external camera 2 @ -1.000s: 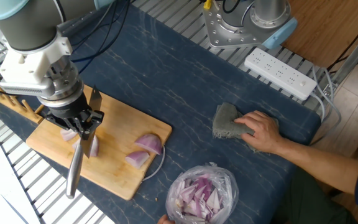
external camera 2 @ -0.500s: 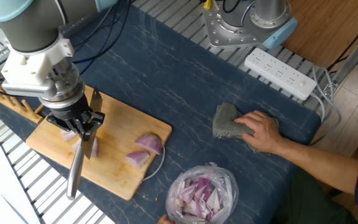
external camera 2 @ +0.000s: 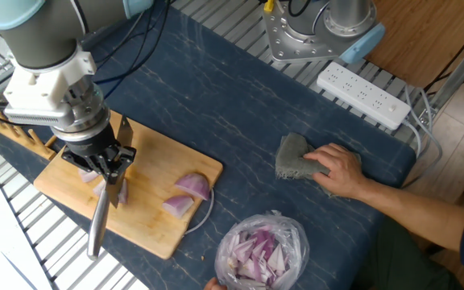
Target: Chop the onions
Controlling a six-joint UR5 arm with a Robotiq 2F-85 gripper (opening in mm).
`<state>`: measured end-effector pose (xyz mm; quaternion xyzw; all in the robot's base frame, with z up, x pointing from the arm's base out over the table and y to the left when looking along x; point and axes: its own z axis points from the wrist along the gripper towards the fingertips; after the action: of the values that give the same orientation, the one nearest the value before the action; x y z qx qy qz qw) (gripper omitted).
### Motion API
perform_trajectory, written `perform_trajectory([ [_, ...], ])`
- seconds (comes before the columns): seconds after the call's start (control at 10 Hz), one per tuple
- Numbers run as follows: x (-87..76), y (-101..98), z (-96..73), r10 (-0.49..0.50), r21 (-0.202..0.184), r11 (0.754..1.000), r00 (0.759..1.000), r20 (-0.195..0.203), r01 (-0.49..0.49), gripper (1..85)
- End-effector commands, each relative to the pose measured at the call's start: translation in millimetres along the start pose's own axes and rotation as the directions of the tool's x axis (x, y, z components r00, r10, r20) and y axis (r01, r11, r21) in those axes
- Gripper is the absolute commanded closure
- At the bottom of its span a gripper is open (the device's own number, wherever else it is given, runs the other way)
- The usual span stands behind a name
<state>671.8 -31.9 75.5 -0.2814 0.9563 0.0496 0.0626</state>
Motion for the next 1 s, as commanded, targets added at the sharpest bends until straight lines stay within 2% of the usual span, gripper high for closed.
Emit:
perform_trajectory([
  [0.0,-2.1,-3.8,9.3,-0.003,0.002,1.0,1.0,0.028,0.003,84.0],
  [0.2,-3.8,-9.8,18.2,-0.008,0.01,1.0,0.999,0.041,0.008,84.0],
  [0.4,-1.4,-18.3,12.3,-0.022,0.009,1.0,0.999,0.036,0.022,84.0],
  [0.5,4.7,-17.9,-2.9,-0.02,-0.004,1.0,1.0,0.019,0.02,84.0],
  [0.7,21.4,-23.8,-57.4,-0.03,-0.033,0.999,0.998,-0.06,0.028,84.0],
  [0.8,24.8,-20.6,-75.9,0.003,-0.025,1.0,0.996,-0.084,-0.005,84.0],
  [0.9,26.3,-22.8,-86.4,0.0,-0.038,0.999,0.997,-0.08,-0.003,84.0],
])
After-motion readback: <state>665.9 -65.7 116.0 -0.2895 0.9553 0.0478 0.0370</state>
